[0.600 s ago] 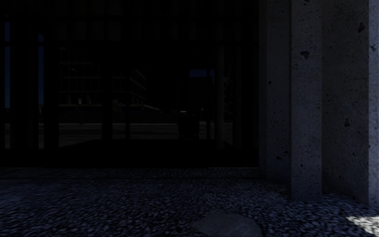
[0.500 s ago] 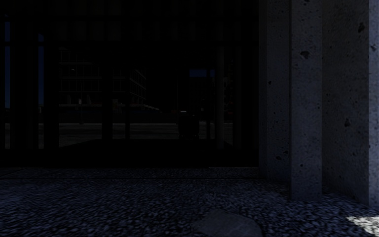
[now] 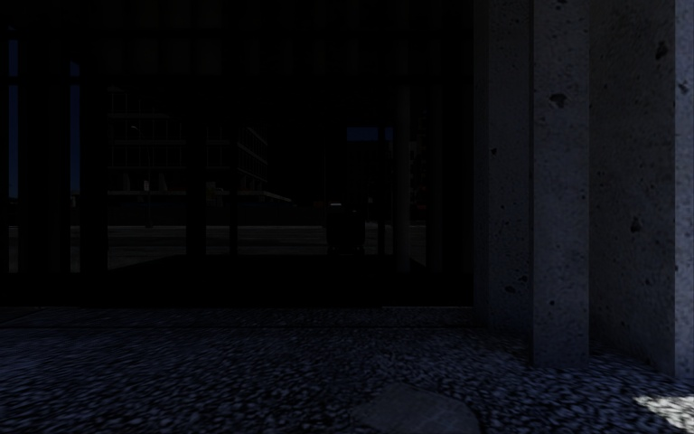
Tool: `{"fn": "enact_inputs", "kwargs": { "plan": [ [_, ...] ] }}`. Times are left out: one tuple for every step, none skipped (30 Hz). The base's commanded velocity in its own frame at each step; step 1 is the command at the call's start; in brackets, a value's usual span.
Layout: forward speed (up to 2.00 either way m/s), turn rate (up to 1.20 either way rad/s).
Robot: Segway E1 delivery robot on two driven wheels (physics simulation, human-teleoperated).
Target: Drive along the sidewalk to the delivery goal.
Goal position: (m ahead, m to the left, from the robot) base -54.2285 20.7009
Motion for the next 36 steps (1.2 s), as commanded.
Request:
{"fn": "enact_inputs", "kwargs": {
  "plan": [
    [0.00, 0.00],
    [0.00, 0.00],
    [0.00, 0.00],
    [0.00, 0.00],
    [0.00, 0.00],
    [0.00, 0.00],
    [0.00, 0.00],
    [0.00, 0.00],
    [0.00, 0.00],
    [0.00, 0.00],
    [0.00, 0.00],
    [0.00, 0.00],
    [0.00, 0.00],
    [0.00, 0.49],
    [0.00, 0.60],
    [0.00, 0.60],
    [0.00, 0.83],
    [0.00, 0.99],
    [0.00, 1.20],
    [0.00, 1.20],
    [0.00, 1.20],
    [0.00, 1.20],
    [0.00, 1.20],
    [0.00, 1.20],
    [0.00, 1.20],
    [0.00, 1.20],
    [0.00, 1.20],
    [0.00, 1.20],
    [0.00, 1.20],
    [0.00, 1.20],
    [0.00, 1.20],
    [0.00, 1.20],
    [0.00, 1.20],
    [0.00, 1.20],
    [0.00, 1.20],
    [0.00, 1.20]
  ]
}}
